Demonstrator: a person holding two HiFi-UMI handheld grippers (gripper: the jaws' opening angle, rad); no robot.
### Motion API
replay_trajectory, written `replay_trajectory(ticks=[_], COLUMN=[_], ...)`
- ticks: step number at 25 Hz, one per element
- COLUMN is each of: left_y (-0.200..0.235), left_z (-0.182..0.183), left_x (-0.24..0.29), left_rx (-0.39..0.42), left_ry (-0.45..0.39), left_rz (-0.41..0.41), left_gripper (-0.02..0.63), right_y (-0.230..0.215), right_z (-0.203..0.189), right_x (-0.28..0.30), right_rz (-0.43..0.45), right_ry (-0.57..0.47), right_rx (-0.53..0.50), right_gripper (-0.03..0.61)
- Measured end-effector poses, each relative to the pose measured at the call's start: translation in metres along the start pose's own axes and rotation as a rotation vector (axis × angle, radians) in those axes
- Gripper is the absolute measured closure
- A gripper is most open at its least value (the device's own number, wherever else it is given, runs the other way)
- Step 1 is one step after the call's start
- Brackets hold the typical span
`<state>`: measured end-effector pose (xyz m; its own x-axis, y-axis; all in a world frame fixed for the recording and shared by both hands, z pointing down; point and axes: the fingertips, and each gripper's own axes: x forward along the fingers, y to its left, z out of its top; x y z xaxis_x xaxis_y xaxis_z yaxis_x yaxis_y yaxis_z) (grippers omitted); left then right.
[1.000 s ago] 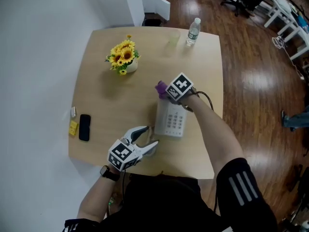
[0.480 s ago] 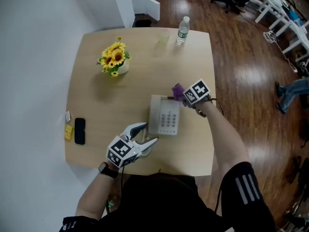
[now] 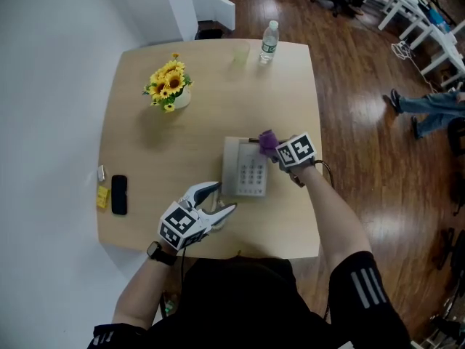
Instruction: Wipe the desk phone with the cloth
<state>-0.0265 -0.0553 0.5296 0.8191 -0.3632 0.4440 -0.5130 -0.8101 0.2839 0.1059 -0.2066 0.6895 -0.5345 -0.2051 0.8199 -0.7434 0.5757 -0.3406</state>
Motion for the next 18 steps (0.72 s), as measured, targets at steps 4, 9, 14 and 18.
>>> replay_trajectory(ticks=[4, 9, 14, 18], left_y=[-0.003, -0.008, -0.011, -0.012], left_z=[-0.003, -0.007, -0.008, -0.010], left_x=[-0.006, -0.009, -0.009, -0.008], left_rx=[-0.001, 0.005, 0.008, 0.009], left_ry=[-0.001, -0.004, -0.009, -0.009], left_rz=[0.004, 0.001, -0.007, -0.009], left_gripper=[0.338, 0.338, 0.337, 0.337], right_y=[0.017, 0.043, 0.063, 0.077], right_z=[-0.030, -0.067, -0.108, -0.132], right_x=[0.003, 0.005, 0.009, 0.010], right_rz=[0.024, 0.047, 0.067, 0.074], right_ry=[0.004, 0.010, 0.001, -0.010], right_rx=[0.030, 0.023, 0.047, 0.068], right_gripper=[0.419, 0.419, 0.420, 0.420])
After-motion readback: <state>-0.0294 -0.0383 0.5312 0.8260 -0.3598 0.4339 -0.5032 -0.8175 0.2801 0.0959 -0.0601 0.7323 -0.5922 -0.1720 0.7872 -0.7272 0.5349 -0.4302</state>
